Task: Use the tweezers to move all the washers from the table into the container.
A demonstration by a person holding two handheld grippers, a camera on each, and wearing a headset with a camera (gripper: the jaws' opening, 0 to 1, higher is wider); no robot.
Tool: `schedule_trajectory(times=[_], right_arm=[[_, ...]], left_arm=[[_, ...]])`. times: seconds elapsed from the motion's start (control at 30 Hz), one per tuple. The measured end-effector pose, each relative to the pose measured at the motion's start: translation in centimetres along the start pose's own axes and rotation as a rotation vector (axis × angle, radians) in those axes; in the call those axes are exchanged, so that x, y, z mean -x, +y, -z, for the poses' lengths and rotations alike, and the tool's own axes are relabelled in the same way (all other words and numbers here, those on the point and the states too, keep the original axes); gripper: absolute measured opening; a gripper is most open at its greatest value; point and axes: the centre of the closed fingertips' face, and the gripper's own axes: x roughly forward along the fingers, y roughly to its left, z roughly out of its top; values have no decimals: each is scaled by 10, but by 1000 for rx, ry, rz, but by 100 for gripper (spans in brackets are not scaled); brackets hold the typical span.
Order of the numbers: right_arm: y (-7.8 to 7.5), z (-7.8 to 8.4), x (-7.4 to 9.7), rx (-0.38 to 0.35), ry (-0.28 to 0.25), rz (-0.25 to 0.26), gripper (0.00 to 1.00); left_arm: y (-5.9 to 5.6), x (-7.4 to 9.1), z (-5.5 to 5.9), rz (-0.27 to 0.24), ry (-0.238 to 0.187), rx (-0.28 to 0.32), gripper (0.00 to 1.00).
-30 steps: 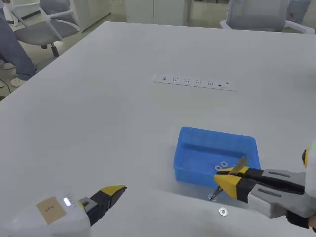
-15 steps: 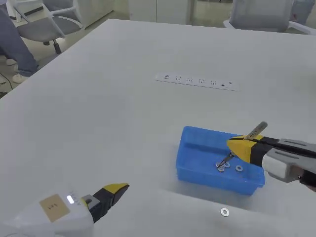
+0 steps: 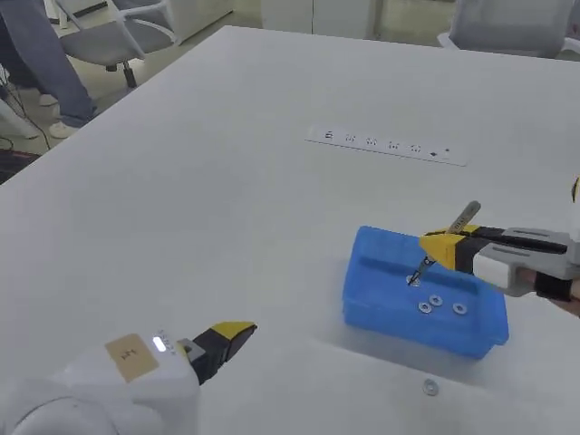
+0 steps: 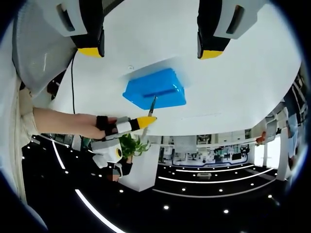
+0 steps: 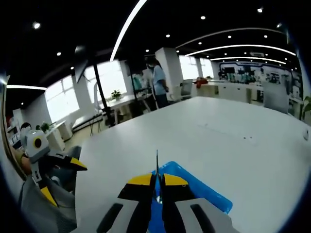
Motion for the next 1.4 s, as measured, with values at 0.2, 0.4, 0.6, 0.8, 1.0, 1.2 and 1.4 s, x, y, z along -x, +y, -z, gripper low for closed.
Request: schedule_trajectory(times=[0.2,0.4,0.6,0.8,1.0,1.2,1.4], right_arm=[[-7,15,-15,17,56,3,2],[-14,30,-24,45,116,11,3],[-17,40,-26,57,150,15,3],[-17,39,-24,66,136,14,4],[-16,29,-16,48,93,32,4],[-5,11,-1,39,24,36,4],[11,4,12,42,-11,28,4]], left_arm=[[-1,0,0,2,2,-1,79],[-2,-1,2,9,11,-11,79],[-3,-1,3,16,14,-14,79],[-3,-1,2,19,6,-6,79],[-4,-1,1,20,4,-9,79],[-6,-1,-1,30,-5,-6,79],[-7,-1,-1,33,-2,-11,79]])
